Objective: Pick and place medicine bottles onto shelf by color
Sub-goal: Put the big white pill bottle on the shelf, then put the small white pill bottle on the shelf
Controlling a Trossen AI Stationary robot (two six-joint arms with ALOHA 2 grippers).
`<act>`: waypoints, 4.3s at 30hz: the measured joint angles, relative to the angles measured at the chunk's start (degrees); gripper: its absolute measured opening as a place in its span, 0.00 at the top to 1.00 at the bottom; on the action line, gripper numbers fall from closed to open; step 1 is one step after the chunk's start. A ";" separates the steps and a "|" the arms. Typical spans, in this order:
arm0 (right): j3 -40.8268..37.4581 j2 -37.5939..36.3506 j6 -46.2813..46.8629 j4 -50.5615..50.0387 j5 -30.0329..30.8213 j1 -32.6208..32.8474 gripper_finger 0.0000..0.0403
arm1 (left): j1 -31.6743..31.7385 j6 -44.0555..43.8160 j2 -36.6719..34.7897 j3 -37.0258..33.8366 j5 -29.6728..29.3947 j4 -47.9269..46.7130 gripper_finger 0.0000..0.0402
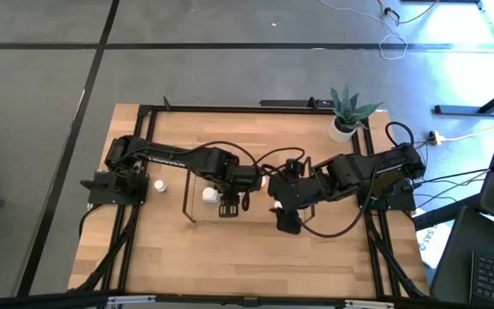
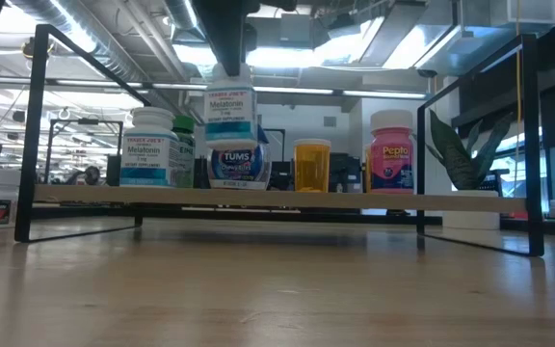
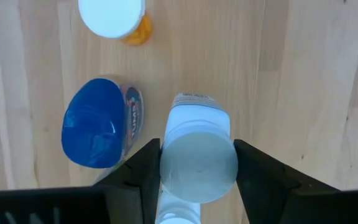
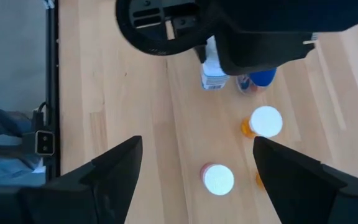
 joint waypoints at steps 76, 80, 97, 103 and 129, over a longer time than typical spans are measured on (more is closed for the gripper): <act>-0.02 0.00 -0.07 3.56 -0.43 0.00 0.24 | -0.57 -3.76 -0.04 -10.16 -2.56 7.55 0.60; -0.02 0.00 -0.07 3.56 -0.45 0.00 0.24 | -0.55 -3.69 -0.04 -10.16 -2.56 7.56 0.59; -0.02 0.00 -0.12 3.56 -0.47 0.00 0.24 | -0.57 -2.10 -0.02 -10.19 -2.78 7.52 0.54; -0.02 0.00 -0.12 3.54 -0.47 0.00 0.24 | -0.55 -2.02 0.00 -10.34 -2.93 6.95 0.47; -0.02 0.00 -0.08 4.02 -0.34 -0.01 0.24 | -3.25 2.56 -11.26 -10.25 -9.41 5.08 0.44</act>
